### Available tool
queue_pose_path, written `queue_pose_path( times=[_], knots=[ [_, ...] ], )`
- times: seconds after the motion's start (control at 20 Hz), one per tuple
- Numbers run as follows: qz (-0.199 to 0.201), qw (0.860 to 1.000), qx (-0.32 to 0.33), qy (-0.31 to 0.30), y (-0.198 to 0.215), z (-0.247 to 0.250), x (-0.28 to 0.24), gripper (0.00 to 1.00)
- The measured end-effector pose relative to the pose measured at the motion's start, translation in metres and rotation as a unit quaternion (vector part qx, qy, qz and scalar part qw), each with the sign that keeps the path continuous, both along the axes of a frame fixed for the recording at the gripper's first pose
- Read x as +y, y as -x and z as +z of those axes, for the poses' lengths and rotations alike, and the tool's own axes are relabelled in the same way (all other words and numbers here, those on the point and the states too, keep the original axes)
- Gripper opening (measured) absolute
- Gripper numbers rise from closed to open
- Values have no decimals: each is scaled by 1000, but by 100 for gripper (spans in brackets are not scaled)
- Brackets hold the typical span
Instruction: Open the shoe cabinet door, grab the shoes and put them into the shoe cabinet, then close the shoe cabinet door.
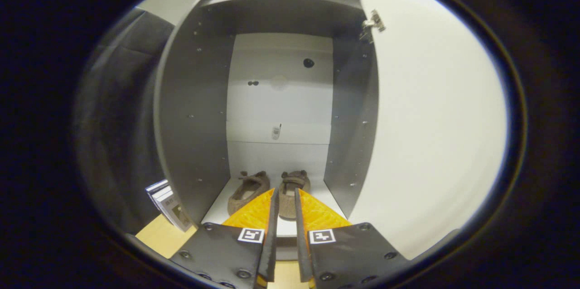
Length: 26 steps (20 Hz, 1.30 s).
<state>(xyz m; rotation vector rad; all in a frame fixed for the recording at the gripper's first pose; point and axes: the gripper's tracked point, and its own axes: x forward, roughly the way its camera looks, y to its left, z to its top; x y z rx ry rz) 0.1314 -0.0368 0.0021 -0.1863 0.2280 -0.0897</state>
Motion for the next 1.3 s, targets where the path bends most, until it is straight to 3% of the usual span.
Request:
queue_pose_path(
  times=[0.65,1.0,1.3],
  knots=[
    [-18,997,-73,-20,198,66,-50,22],
    [-98,990,-97,-36,269,76,-127,22],
    [-152,982,-111,-24,289,87,-186,26]
  ],
)
